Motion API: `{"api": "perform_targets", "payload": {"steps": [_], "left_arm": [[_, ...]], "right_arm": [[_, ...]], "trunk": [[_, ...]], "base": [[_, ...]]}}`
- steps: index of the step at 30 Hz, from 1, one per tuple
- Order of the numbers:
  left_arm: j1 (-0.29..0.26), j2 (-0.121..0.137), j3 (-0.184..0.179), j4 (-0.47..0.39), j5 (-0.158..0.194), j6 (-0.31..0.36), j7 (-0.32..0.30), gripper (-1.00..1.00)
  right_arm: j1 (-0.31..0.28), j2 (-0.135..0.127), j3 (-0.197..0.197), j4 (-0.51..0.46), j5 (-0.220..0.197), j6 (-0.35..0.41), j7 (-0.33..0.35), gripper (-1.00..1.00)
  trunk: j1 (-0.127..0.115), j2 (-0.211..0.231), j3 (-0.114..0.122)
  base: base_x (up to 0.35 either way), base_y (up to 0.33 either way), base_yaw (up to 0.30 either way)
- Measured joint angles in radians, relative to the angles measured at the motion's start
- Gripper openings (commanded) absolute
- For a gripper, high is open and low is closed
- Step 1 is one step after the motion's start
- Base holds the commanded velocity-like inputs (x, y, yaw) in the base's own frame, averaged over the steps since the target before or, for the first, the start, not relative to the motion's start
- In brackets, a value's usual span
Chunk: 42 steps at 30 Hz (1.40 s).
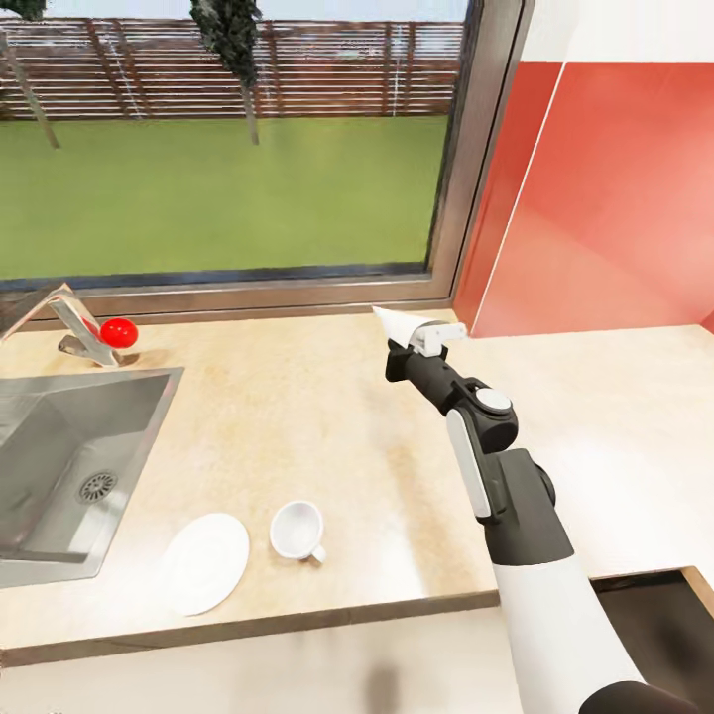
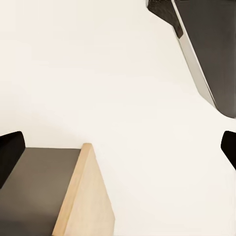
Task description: Set up a coffee station on the kitchen countertop: keep the coffee maker on the countertop, move the bottle of coffee from the kitchen shelf to the counter next to the coffee maker, place a paper coffee filter on top of the coffee maker, put the saucer next to the coffee maker with the coffee cup on the saucer, and place the electric kettle next to the coffee maker.
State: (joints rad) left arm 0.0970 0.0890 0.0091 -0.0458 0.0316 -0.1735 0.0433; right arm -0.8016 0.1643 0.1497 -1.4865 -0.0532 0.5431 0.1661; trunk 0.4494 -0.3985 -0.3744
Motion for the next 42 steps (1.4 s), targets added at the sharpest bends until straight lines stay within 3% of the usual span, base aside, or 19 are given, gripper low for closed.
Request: {"api": "perform_targets", "payload": {"steps": [32, 42], "left_arm": [[0.0, -0.008, 0.0, -0.001, 0.0, 0.0, 0.0, 1.0], [0.0, -0.008, 0.001, -0.001, 0.0, 0.0, 0.0, 1.0]], "right_arm": [[0.0, -0.001, 0.0, 0.002, 0.0, 0.0, 0.0, -1.0], [0.0, -0.001, 0.0, 0.001, 0.0, 0.001, 0.0, -1.0]], "trunk": [[0.0, 0.0, 0.022], [0.0, 0.0, 0.024]], "base": [[-0.018, 0.05, 0.247], [0.0, 0.0, 0.041]]}}
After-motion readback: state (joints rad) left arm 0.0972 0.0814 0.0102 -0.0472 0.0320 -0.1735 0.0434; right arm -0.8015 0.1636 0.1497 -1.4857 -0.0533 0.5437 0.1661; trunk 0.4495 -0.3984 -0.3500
